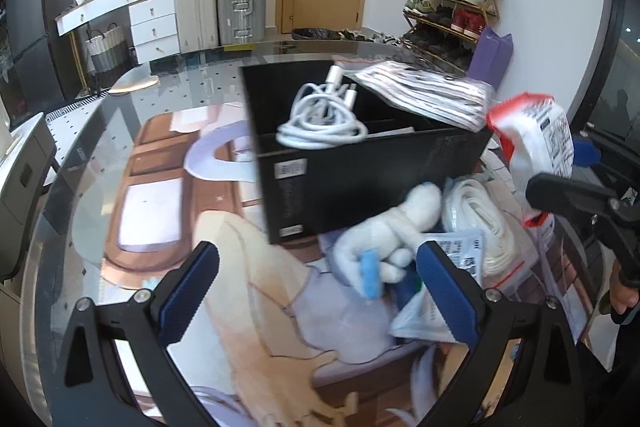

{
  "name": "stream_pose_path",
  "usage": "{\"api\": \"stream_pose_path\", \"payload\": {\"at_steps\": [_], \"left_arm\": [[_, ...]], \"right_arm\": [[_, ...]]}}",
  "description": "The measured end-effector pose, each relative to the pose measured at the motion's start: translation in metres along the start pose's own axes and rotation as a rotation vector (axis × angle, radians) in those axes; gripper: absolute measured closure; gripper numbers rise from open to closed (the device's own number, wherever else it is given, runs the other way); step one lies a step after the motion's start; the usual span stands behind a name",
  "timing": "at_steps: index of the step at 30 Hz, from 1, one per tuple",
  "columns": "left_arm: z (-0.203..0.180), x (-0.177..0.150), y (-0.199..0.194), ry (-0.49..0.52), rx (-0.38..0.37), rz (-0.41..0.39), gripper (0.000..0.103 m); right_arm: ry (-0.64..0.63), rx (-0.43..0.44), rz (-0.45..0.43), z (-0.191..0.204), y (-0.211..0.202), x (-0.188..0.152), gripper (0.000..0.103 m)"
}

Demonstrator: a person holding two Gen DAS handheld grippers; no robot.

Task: Organize soft objects
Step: 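Carry the packet with the right gripper while the left carries the plush toy over the box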

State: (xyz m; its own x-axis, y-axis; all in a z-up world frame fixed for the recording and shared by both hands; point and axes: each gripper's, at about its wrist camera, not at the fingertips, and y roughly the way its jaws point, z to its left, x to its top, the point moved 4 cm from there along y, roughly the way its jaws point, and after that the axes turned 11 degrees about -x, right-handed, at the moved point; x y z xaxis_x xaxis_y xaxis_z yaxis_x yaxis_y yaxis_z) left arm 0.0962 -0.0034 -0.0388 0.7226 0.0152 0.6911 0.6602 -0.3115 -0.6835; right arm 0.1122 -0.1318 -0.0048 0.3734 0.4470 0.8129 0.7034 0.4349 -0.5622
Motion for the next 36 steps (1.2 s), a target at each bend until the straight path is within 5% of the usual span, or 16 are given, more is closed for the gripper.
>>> {"api": "stream_pose_path", "payload": {"at_steps": [12, 17, 22, 36], "left_arm": [[-0.015, 0.002, 0.027, -0.041, -0.056, 0.079, 0.008], [-0.011, 0.002, 0.028, -0.078, -0.105, 0.081, 0.023], [-0.012, 0.002, 0.025, -0.079, -0.157, 0.073, 0.054], [-0.013, 0.0, 0.0, -0.085, -0.182, -0.004, 0.061]], "right_arm": [[0.043, -0.01, -0.019, -0.015, -0.011, 0.002, 0.058], [0.05, -0.007, -0.013, -0.016, -0.01, 0.001, 0.058], [0.05, -0.006, -0.007, -0.017, -0.007, 0.001, 0.058], [0.051, -0.007, -0.006, -0.017, -0.006, 0.002, 0.058]]}}
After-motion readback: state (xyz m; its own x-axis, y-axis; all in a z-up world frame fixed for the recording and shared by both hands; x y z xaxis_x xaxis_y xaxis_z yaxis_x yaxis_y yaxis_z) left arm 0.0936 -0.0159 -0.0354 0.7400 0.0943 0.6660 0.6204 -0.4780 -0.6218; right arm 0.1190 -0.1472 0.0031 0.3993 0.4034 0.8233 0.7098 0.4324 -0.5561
